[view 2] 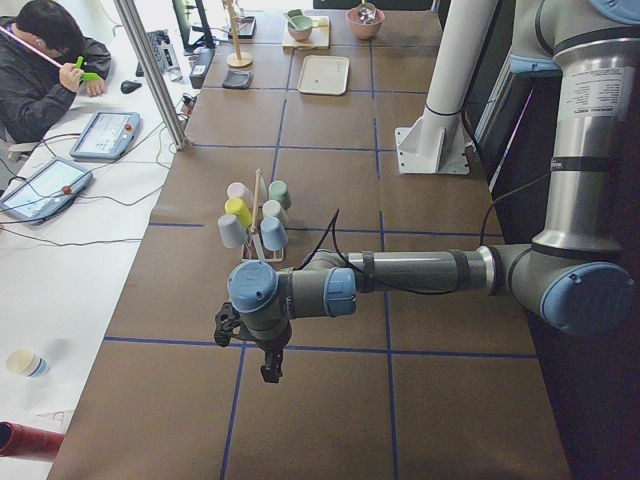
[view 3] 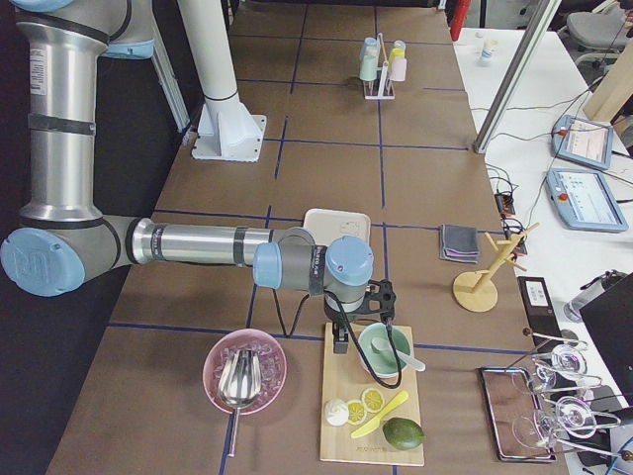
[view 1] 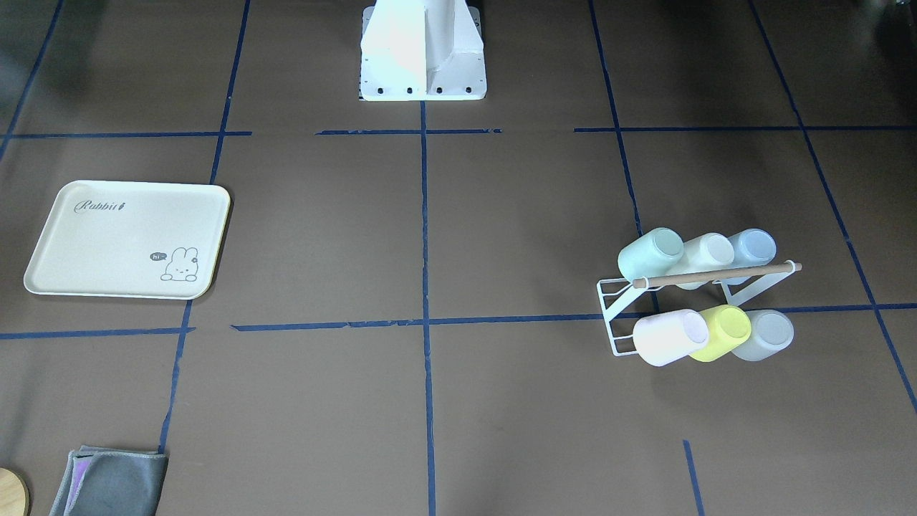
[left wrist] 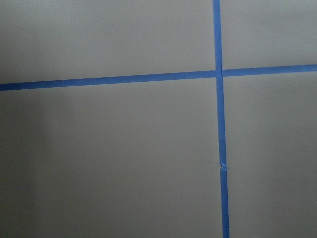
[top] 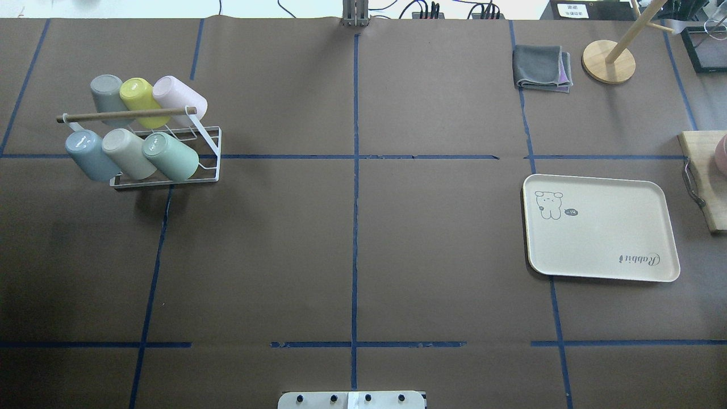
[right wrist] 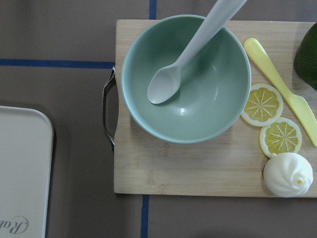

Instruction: Pick up and place green cup on tray

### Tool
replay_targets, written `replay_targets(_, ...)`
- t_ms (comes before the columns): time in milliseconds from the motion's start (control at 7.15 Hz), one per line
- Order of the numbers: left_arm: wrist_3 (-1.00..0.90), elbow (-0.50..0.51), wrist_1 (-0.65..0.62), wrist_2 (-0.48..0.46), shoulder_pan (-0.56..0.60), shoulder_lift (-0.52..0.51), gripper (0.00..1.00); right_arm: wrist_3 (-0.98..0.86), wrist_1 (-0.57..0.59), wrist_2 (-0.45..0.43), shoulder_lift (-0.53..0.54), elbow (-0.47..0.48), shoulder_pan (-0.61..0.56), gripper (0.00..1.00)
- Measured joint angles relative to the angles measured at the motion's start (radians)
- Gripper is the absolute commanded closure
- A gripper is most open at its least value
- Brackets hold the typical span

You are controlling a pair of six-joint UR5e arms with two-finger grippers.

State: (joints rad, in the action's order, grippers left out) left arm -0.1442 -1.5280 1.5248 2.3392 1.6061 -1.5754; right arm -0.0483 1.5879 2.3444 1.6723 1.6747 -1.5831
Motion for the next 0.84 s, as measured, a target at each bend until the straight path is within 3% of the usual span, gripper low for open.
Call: replay_targets(840,0.000,0.000,0.001,0.000,0.000,0.000,0.00,0.014,-0.007,0.005,-0.004,0.004,0.001,0.00)
